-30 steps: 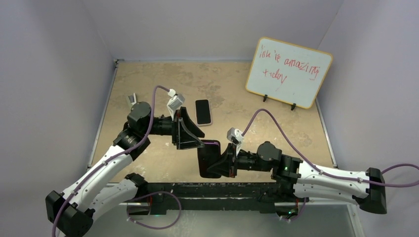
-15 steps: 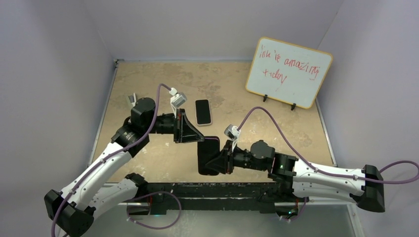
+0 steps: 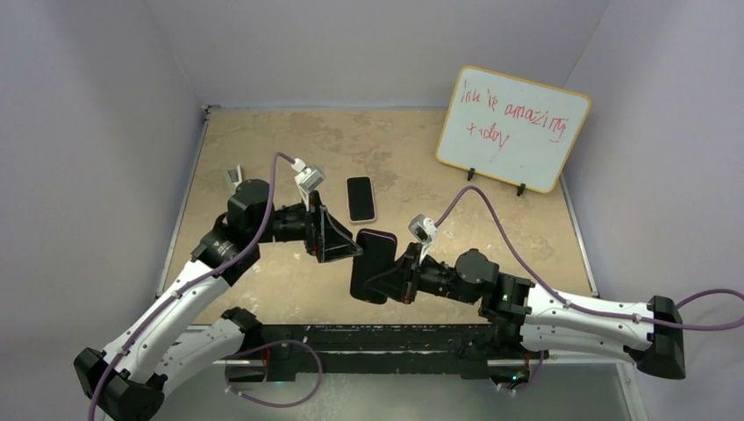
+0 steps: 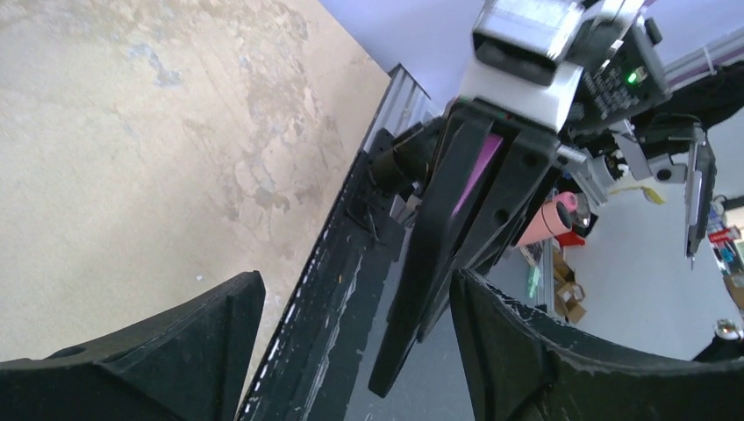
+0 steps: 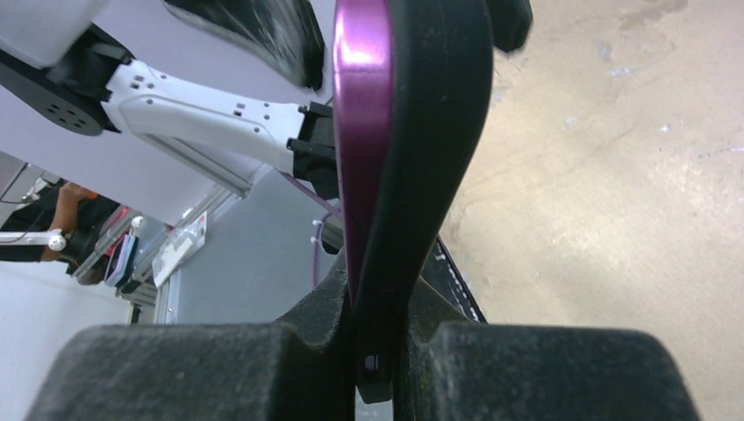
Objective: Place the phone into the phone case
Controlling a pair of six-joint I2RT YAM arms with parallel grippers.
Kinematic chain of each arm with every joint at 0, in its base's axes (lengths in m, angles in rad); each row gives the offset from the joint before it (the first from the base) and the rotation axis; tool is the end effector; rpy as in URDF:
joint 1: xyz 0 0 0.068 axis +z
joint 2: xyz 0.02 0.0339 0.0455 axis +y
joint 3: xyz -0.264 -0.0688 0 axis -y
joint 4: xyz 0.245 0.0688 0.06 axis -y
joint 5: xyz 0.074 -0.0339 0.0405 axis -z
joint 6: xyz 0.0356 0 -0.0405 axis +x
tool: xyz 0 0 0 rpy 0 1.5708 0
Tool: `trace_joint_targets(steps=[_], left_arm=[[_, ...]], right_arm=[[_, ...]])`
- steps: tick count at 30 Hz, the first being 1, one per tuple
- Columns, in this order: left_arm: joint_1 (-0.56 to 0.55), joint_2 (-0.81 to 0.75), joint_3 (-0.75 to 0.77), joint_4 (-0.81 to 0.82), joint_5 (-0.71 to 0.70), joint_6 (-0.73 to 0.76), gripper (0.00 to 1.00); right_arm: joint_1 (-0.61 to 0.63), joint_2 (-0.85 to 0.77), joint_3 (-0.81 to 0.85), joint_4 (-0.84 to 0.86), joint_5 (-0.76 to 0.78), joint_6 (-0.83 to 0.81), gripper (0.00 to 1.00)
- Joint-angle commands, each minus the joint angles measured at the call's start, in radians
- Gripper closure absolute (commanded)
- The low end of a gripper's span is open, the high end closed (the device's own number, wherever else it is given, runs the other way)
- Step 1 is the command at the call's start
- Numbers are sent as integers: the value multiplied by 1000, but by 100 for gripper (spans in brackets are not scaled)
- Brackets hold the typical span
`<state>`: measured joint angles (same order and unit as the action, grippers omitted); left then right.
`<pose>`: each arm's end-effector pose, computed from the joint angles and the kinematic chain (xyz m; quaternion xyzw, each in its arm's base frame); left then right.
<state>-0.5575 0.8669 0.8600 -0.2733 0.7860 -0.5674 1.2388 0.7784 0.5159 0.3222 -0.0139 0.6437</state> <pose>0.1478 -0.1218 0.3456 0.2267 0.7391 -0.5551 0.3068 0.0626 0.1832 0.2998 -0.2059 0.6541 0.5911 0.4247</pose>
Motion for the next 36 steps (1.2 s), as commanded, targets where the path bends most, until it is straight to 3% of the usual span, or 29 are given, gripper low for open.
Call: trace_joint_targets(steps=[1, 5, 8, 10, 12, 16, 20, 23, 25, 30, 36], left_arm=[[1, -20, -102, 202, 70, -120, 20], [1, -23, -155, 335, 85, -192, 21], [1, -26, -208, 437, 96, -259, 28], [1, -23, -255, 546, 117, -327, 41], [1, -18, -296, 644, 130, -386, 62], [2, -8, -314, 702, 144, -411, 99], [1, -11, -286, 645, 144, -357, 100], [2, -13, -224, 512, 138, -257, 100], [1, -14, -191, 435, 142, -197, 100], [2, -22, -178, 410, 163, -175, 100], [1, -15, -200, 474, 214, -199, 100]], right_arm=[[0, -10, 61, 178, 16, -13, 100], [1, 28, 77, 198, -10, -16, 100], [1, 51, 83, 215, -8, -12, 100], [1, 59, 89, 206, -3, -12, 100], [1, 62, 86, 202, 7, -6, 98], [-1, 54, 61, 200, 42, 20, 80], [-4, 24, 51, 150, 82, 49, 53], [-6, -20, 63, 79, 130, 72, 26], [-9, -58, 71, 44, 167, 86, 16], [-13, -103, 110, -7, 210, 104, 13], [-13, -108, 141, 9, 216, 125, 27]])
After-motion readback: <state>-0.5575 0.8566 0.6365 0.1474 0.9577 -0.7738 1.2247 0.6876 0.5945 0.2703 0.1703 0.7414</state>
